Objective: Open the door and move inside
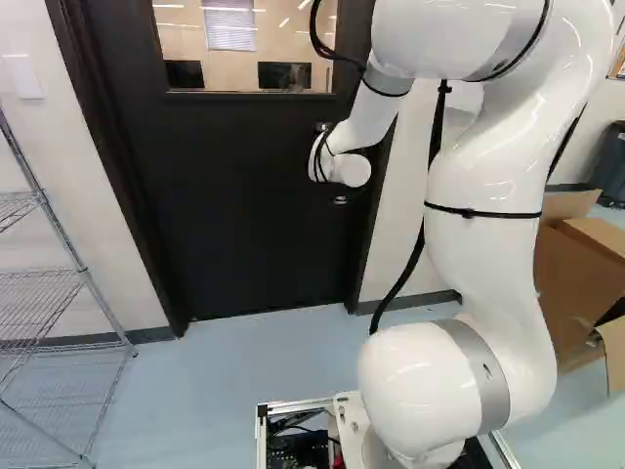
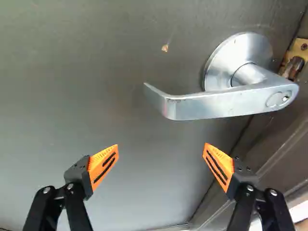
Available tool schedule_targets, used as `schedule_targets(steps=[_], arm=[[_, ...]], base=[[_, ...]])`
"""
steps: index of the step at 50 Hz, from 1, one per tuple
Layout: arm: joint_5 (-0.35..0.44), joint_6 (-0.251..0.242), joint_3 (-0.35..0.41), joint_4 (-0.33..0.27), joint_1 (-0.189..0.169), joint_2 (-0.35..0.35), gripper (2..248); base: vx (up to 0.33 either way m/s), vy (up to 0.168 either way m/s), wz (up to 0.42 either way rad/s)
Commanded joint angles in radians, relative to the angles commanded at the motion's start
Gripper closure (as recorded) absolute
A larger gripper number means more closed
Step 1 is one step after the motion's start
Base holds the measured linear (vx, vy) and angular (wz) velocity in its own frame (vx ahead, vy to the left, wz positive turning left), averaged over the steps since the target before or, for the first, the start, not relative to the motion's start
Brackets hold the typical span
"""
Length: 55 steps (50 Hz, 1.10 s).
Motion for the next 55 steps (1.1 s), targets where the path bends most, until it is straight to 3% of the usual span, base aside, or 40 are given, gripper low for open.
schedule_targets(steps=[23, 55], arm=[[-0.124, 0.000, -0.122, 0.142, 0.014, -0.098, 3], [-0.134, 0.000, -0.310, 0.153, 0.029, -0.242, 3]], base=[[0.000, 0.000, 0.000], [0.000, 0.000, 0.000]])
